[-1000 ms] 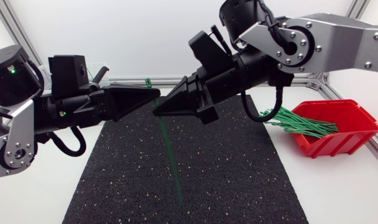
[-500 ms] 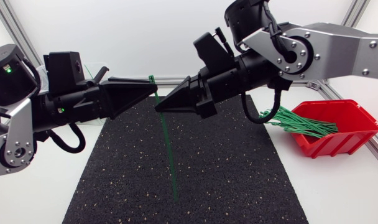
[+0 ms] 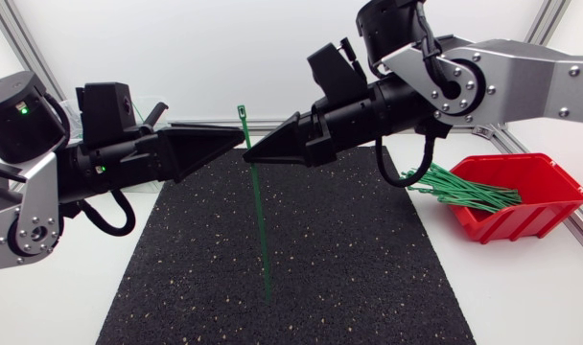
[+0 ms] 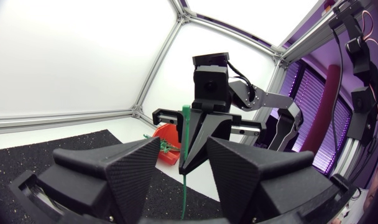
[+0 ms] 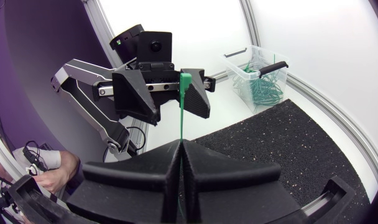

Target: Take a green cable tie from the red box, thread the tail through the head to close it, then place it in the transparent bin on the left.

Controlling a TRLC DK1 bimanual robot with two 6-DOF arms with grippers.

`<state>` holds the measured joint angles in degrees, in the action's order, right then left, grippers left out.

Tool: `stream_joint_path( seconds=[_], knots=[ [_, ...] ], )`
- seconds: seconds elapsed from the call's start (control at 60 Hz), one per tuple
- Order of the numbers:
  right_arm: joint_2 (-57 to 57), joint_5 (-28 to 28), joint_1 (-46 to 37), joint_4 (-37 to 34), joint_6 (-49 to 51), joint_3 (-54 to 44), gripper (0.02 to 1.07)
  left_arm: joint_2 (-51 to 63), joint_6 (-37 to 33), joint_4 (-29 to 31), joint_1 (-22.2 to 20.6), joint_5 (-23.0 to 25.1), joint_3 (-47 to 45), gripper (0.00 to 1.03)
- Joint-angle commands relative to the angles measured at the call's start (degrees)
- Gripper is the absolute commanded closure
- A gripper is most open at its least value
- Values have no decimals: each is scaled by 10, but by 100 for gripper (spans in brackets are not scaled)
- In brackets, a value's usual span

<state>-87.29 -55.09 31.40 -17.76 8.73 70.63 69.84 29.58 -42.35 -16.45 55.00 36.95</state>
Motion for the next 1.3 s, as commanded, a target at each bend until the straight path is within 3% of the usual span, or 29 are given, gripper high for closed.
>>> stream_joint_path(
  seconds=[0.0,0.133,0.383,0.433,0.767,0.983,1.283],
  knots=[
    [-6,-3,3,7,-15,-10,101,9,13,-12,-8,-2,-2,56],
    [-6,-3,6,7,-15,-11,101,15,13,-13,-9,-4,3,61],
    [-15,-3,12,7,-15,-14,101,17,13,-16,-9,-18,8,62],
    [-17,-3,14,7,-15,-14,101,17,14,-19,-9,-20,8,67],
    [-16,-2,16,8,-16,-18,101,15,20,-19,-3,-22,9,75],
    [-15,-2,14,8,-17,-19,101,13,22,-19,-2,-22,9,75],
    [-19,-2,10,9,-17,-19,101,8,26,-21,1,-22,11,87]
  ],
)
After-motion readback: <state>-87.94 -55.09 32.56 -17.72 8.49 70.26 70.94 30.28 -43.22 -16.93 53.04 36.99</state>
